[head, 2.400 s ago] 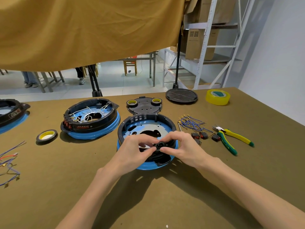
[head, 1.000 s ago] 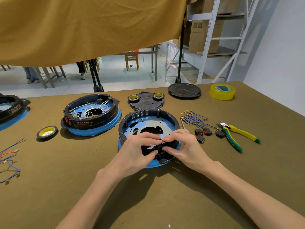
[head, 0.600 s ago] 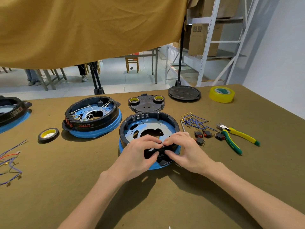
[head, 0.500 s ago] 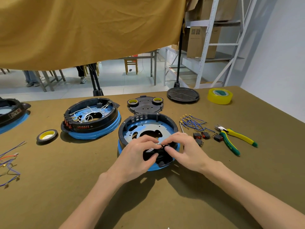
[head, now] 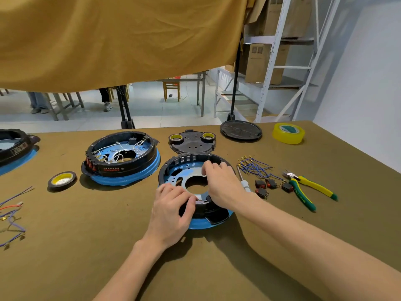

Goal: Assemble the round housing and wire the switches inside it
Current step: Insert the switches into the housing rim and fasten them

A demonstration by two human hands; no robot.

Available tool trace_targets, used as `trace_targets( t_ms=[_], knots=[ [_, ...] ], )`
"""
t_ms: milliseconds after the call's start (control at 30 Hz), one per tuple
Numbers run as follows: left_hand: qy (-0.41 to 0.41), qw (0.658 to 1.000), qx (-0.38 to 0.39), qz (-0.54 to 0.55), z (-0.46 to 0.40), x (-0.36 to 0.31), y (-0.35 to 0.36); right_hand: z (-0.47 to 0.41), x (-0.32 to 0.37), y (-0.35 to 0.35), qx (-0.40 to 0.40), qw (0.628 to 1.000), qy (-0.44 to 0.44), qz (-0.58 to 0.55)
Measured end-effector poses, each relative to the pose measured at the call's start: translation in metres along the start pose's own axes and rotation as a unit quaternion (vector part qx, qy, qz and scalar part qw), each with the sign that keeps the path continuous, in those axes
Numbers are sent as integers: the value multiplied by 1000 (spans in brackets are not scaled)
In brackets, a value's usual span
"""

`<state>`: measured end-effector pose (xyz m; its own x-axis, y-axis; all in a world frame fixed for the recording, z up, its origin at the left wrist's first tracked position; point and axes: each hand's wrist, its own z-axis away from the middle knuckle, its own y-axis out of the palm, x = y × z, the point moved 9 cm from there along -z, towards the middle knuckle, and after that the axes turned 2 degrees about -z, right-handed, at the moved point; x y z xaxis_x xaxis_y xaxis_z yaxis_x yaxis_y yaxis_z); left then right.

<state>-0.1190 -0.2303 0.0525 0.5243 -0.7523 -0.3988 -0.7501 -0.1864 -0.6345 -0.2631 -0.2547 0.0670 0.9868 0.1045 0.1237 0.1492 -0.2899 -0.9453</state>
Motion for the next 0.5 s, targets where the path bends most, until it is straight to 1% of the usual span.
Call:
trace_targets(
  t_ms=[67,100,200,267,333,400,500],
  knots=[
    [0,1000,-4,4,0,-2,-2,-5,3,6,47,999,0,-16],
    [1,1000,-7,7,0,-2,-3,-5,6,7,56,998,1,-30],
    [6,1000,-4,8,0,-3,-3,5,5,7,51,997,12,-64],
    [11,1000,-3,6,0,-3,-2,10,0,4,104,986,12,-128],
    [14,1000,-9,6,0,-3,-2,14,2,-1,172,967,-17,-188],
    [14,1000,-13,8,-1,-4,-3,14,1,-4,212,955,-26,-208],
    [35,999,-8,3,2,-10,-1,12,0,-3,289,936,-28,-200]
  ],
)
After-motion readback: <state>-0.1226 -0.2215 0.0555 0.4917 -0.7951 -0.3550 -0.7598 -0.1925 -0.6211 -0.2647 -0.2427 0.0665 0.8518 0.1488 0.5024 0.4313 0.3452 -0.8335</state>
